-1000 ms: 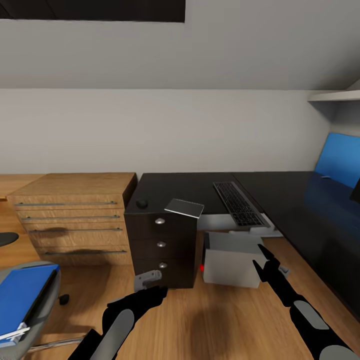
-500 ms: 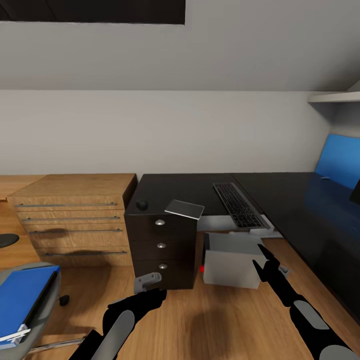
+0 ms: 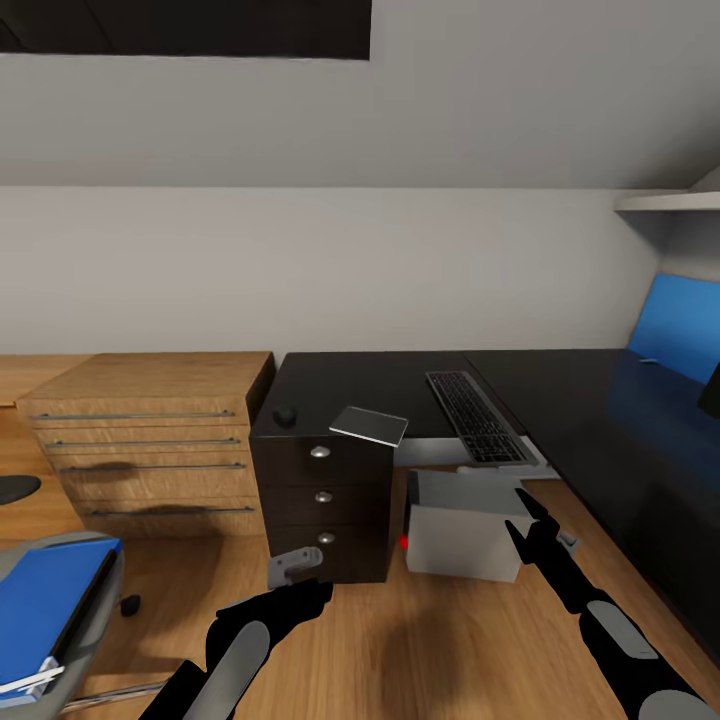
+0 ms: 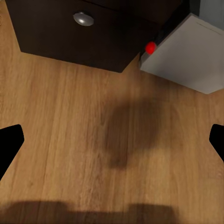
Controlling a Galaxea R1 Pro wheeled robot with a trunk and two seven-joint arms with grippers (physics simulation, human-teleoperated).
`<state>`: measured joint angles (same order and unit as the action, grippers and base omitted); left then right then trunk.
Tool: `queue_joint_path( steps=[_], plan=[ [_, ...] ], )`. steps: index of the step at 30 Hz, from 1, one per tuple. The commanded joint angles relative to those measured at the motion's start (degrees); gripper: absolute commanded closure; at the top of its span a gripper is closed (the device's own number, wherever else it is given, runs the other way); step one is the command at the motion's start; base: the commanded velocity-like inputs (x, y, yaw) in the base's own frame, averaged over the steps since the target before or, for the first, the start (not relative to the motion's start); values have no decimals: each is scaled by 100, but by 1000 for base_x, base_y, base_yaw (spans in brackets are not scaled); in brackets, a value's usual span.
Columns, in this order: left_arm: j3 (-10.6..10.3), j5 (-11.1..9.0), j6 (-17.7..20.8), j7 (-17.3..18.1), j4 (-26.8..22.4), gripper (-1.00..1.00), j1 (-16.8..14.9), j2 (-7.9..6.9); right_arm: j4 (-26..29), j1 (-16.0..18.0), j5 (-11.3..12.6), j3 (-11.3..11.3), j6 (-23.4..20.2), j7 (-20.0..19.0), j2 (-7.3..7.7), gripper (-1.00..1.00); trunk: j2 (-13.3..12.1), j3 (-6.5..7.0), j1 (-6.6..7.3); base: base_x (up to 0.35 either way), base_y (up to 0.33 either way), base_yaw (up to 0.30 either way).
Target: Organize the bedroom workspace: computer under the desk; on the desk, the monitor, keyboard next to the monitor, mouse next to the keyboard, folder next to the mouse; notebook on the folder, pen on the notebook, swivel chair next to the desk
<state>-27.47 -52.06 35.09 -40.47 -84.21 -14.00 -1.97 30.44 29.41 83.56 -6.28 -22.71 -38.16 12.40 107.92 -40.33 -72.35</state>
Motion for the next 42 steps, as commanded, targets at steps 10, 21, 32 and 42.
queue_joint_path(
  steps=[10, 21, 32, 42],
  plan=[
    [-12, -53, -10, -57, 64, -100, -6, -13, -3, 4, 46, -13, -49, -3, -1, -100, 3, -6, 1, 48, 0, 0],
    [-12, -43, -10, -64, 163, -100, -6, -8, -3, 4, 44, -13, -49, 1, -1, -100, 3, -6, 1, 102, 0, 0],
    [-12, -44, -9, -58, 176, -100, -6, -14, -3, 4, 38, -13, -48, 1, 2, -100, 3, -6, 1, 179, 0, 0],
    [-12, -47, -5, -58, 177, -100, -6, -14, -11, 4, 37, -13, -41, 1, 0, -100, 3, -6, 1, 108, 0, 0]
  ],
)
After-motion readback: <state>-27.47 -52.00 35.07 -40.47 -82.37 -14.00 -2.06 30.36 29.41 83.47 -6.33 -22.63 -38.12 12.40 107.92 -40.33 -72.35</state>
